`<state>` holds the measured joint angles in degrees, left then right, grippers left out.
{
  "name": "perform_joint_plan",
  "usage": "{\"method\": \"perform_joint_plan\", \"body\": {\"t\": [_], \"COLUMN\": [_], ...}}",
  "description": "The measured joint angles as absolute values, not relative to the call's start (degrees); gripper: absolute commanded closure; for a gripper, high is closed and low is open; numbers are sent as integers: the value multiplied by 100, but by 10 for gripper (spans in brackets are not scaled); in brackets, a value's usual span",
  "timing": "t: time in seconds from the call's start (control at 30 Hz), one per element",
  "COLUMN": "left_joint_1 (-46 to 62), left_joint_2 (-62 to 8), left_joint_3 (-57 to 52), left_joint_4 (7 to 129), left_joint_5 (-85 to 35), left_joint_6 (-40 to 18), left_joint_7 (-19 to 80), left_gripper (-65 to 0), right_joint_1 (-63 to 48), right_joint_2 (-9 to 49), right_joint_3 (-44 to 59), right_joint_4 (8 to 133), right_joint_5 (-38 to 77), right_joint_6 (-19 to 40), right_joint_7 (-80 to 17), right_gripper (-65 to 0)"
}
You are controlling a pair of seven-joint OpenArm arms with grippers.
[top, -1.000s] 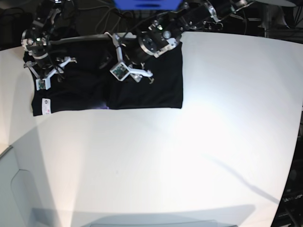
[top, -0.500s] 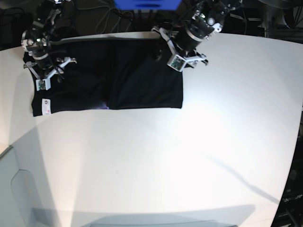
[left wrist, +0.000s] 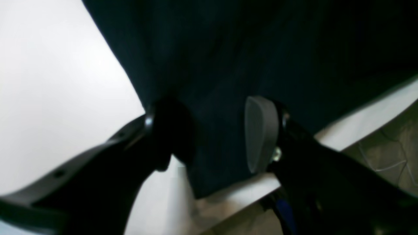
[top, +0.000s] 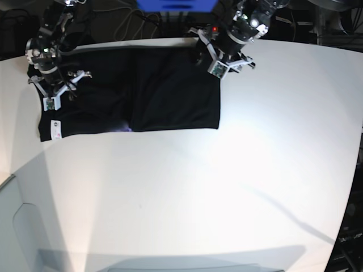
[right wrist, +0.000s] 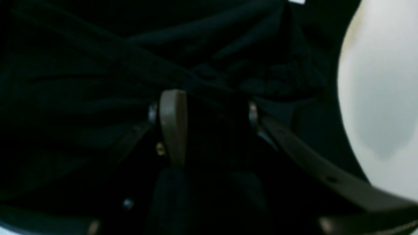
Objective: Fold the T-shirt properly
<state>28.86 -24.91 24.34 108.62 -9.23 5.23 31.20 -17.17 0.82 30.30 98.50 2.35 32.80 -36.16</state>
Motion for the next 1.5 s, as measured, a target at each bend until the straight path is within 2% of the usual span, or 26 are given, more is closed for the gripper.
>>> {"method": "perform_joint_plan", "body": {"t": [0.27, 0.53, 0.73, 0.97, 1.2, 1.5], "left_joint_1": [2757, 2805, 2808, 2775, 2775, 2781], "left_joint_2": [-2475, -2480, -2480, -2482, -2493, -2475], "left_joint_3": [2440, 2436, 2423, 2418, 2418, 2200], "left_joint_4": [10575, 10895, 11214, 11378, 11378, 11378], "left_joint_5": [-902, -917, -917, -919, -919, -926], "left_joint_6": [515, 521, 534, 537, 537, 537], "left_joint_7": [2930, 3148, 3148, 3146, 3146, 3146], "left_gripper": [-330, -330, -330, -330, -330, -330], "right_joint_1": [-1653, -1682, -1671, -1603, -1275, -1120], "right_joint_2": [78, 49, -14, 148, 434, 486], "right_joint_3": [3048, 3083, 3684, 3695, 3701, 3712], "right_joint_4": [9918, 10908, 11004, 10326, 9467, 9253], "right_joint_5": [204, 193, 193, 235, 257, 237], "right_joint_6": [3280, 3280, 3280, 3280, 3280, 3280], "right_joint_7": [-3691, -3684, -3706, -3680, -3649, -3614], "right_gripper": [-244, -246, -295, -358, -360, -360]}}
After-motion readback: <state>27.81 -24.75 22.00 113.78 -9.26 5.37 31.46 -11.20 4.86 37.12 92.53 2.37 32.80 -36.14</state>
